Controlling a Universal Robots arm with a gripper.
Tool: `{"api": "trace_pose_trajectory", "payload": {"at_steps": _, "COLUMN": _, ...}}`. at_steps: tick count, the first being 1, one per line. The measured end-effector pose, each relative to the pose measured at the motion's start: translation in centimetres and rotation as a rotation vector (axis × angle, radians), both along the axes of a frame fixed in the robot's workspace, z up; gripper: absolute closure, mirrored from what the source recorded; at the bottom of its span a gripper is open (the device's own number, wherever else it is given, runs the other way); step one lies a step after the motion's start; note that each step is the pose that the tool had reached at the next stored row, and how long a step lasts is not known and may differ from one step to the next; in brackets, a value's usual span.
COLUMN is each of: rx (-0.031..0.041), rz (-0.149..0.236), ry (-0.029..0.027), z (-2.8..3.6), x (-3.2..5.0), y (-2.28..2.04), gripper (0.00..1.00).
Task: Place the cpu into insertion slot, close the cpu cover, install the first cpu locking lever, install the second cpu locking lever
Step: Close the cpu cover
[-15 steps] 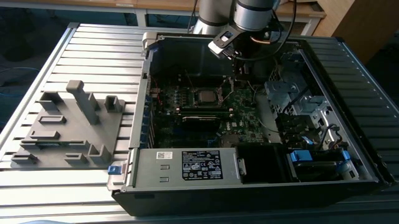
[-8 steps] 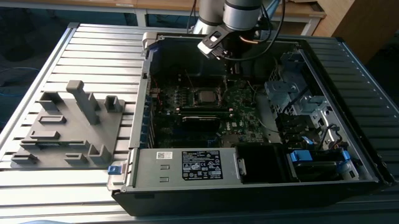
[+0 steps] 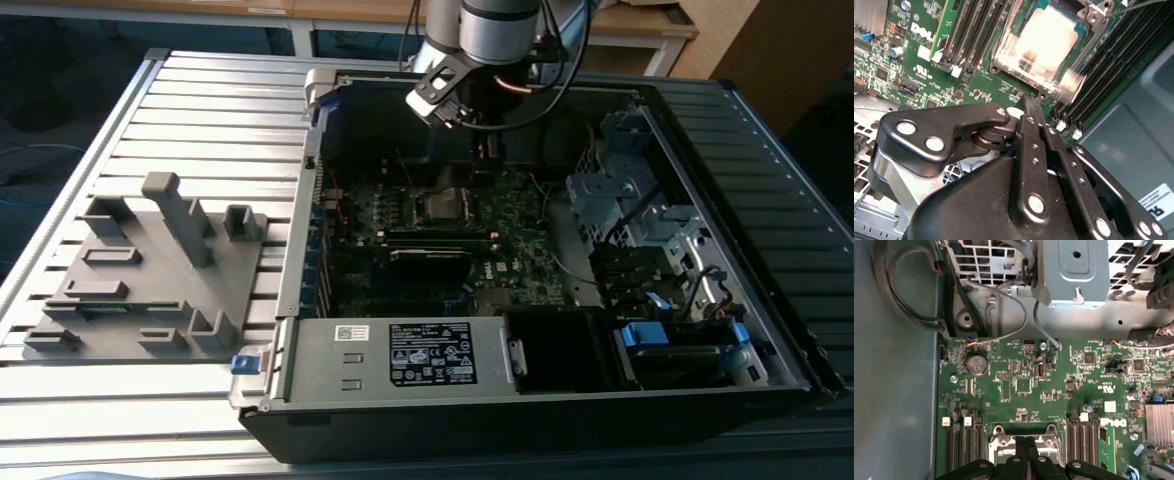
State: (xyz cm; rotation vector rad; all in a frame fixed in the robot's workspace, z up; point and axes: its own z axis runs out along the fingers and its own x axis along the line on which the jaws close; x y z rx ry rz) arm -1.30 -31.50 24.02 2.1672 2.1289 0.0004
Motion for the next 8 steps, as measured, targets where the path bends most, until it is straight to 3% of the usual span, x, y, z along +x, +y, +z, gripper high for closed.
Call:
{"api": "trace_pose_trajectory", "payload": {"at_steps": 6, "rx": -0.0001, "rz": 0.000, "ry": -0.0002, "z": 0.00, "x": -0.03, "y": -0.01, "gripper": 0.90}}
{"api": "trace_pose_trajectory", "payload": {"at_steps": 8, "rx": -0.0001, "rz": 0.000, "ry": 0.0044, "z": -0.01, "x": -0.03, "y": -0.01, "gripper": 0.90}}
